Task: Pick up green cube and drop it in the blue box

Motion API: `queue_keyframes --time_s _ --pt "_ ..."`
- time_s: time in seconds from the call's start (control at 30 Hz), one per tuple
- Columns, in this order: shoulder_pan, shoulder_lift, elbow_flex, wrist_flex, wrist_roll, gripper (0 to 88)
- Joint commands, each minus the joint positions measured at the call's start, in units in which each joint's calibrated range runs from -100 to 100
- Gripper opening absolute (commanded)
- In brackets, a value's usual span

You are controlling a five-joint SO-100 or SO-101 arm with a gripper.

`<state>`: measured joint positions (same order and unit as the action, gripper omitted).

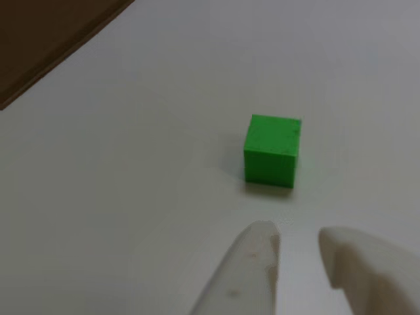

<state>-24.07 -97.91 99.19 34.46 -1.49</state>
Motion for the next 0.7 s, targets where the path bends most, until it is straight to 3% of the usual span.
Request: queue_keyframes --time_s 0.0,0.2,0.67 --pt "-1.43 -0.08 0.00 -0.75 0.05 2.3" --pt "-1.58 5.77 -5.84 -0.75 -0.24 2.3" --pt "-1.51 36.87 -33.49 -0.75 -0.29 2.3"
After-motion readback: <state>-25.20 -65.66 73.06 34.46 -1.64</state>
